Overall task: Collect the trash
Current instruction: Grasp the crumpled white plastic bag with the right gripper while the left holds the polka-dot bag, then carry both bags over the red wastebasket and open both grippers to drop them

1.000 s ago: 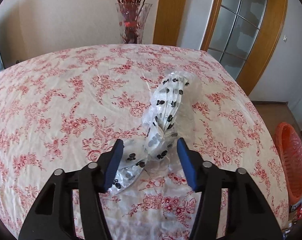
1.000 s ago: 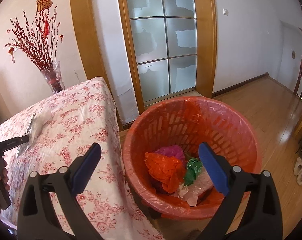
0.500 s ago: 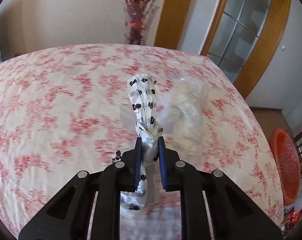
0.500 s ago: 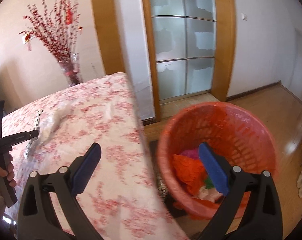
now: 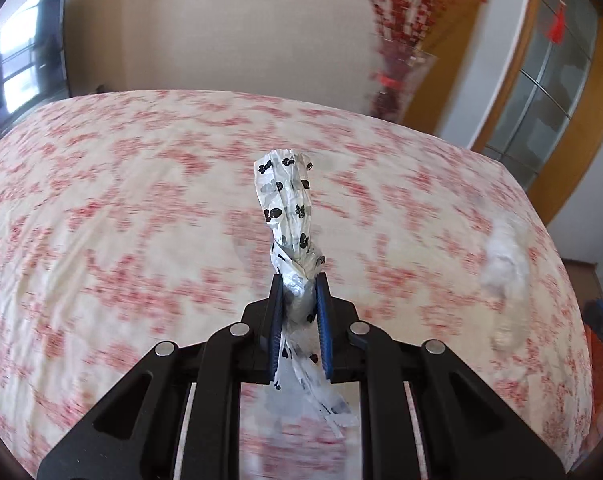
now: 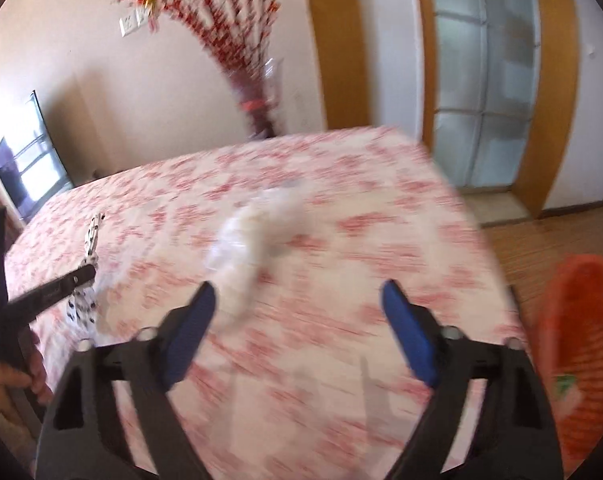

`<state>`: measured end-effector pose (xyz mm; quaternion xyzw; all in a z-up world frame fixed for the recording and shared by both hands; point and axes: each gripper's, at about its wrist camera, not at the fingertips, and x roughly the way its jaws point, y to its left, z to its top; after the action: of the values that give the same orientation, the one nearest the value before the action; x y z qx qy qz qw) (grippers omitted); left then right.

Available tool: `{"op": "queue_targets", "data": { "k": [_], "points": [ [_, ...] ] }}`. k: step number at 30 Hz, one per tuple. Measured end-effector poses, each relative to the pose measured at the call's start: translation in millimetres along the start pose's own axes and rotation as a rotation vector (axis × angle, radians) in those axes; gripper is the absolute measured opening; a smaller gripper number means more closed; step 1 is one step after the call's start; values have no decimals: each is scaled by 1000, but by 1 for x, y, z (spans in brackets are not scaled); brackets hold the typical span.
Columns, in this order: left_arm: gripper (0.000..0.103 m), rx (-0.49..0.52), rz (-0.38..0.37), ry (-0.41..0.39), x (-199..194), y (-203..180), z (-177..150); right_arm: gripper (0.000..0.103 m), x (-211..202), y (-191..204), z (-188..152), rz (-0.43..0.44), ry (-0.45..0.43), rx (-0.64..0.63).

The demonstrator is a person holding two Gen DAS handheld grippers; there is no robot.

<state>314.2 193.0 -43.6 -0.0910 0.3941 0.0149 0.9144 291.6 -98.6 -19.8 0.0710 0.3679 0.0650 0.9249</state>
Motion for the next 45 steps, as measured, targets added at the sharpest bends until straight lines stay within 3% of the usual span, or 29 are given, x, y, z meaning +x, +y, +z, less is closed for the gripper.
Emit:
{"op": "queue_targets", "data": {
  "k": [3,8,14,17,32,45],
  "points": [
    [15,-26,-1,-3,-1,16,3,68,36,24,12,20,59,18],
    [15,-50,-11,-10,-5,29,3,61,75,46,18,-36,117,19],
    [15,-52,-21,-11,-9,32,2,28,76,42,9,-69,135,-11],
    [15,-48,-32,-14,-13,24,2,22,63,34,6,-59,113,-20],
    [15,70,-146,-28,-38,-72,0,21,-55,-42,-21,-77,-46,9],
    [15,214,-329,-11,-60,-193,-21,21,-136,-123,-55,-185,-170,77]
  ]
}}
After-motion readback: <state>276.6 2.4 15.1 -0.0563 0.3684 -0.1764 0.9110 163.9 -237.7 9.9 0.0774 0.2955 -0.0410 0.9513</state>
